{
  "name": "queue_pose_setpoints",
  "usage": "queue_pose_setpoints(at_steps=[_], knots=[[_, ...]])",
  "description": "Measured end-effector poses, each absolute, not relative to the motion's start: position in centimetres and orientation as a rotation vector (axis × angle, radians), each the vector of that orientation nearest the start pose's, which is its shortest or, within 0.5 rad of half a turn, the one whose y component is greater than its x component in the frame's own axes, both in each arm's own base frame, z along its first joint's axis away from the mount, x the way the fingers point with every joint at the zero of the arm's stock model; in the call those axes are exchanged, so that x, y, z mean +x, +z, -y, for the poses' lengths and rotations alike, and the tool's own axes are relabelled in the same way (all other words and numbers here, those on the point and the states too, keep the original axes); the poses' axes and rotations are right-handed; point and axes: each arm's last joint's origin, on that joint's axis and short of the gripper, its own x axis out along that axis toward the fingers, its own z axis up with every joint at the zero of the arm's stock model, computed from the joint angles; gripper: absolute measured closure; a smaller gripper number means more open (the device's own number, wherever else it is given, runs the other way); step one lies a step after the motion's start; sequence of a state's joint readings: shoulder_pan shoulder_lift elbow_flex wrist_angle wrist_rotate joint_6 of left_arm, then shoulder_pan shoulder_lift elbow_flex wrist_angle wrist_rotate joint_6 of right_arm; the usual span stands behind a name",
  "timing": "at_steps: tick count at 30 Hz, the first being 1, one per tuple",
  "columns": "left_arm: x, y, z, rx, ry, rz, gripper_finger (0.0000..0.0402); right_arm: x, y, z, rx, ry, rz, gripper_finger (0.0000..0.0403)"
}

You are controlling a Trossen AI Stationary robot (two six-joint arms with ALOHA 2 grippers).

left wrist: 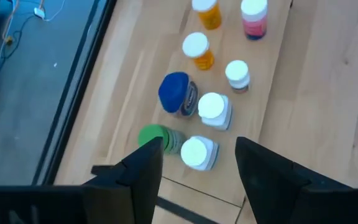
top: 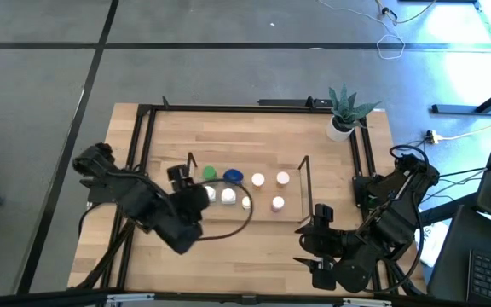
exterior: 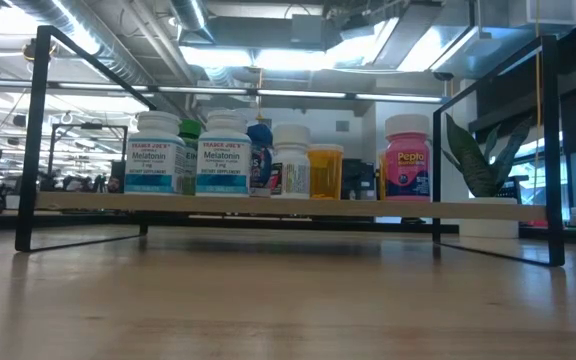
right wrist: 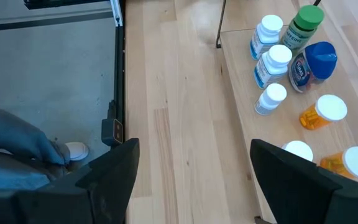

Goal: Pick and place medicine bottles onto shelf by color
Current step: Return to Home Position

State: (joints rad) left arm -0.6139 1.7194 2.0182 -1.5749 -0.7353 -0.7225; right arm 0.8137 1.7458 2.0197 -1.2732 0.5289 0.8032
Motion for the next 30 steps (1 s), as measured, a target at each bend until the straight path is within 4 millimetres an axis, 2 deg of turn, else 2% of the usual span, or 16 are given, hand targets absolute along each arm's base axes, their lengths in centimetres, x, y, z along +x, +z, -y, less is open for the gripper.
queue_pose_setpoints(at_steps=[5,9,16,22,30], knots=[[23.0,41.1,15.2,0.103,0.426,-0.848,0.0210,24.1,41.0,-23.4,0.135,-0.066,-0.810,0.0095],[20.2,41.2,14.0,0.092,0.432,-0.810,0.0232,24.1,41.0,-23.4,0.135,-0.065,-0.810,0.0095],[15.6,40.7,11.3,0.021,0.456,-0.730,0.0314,24.1,41.0,-23.4,0.136,-0.065,-0.810,0.0095],[12.0,40.4,9.7,-0.050,0.387,-0.591,0.0394,24.2,41.0,-23.4,0.138,-0.064,-0.807,0.0095],[9.3,39.1,7.4,-0.058,0.192,-0.468,0.0400,24.2,41.0,-23.4,0.139,-0.064,-0.807,0.0095]])
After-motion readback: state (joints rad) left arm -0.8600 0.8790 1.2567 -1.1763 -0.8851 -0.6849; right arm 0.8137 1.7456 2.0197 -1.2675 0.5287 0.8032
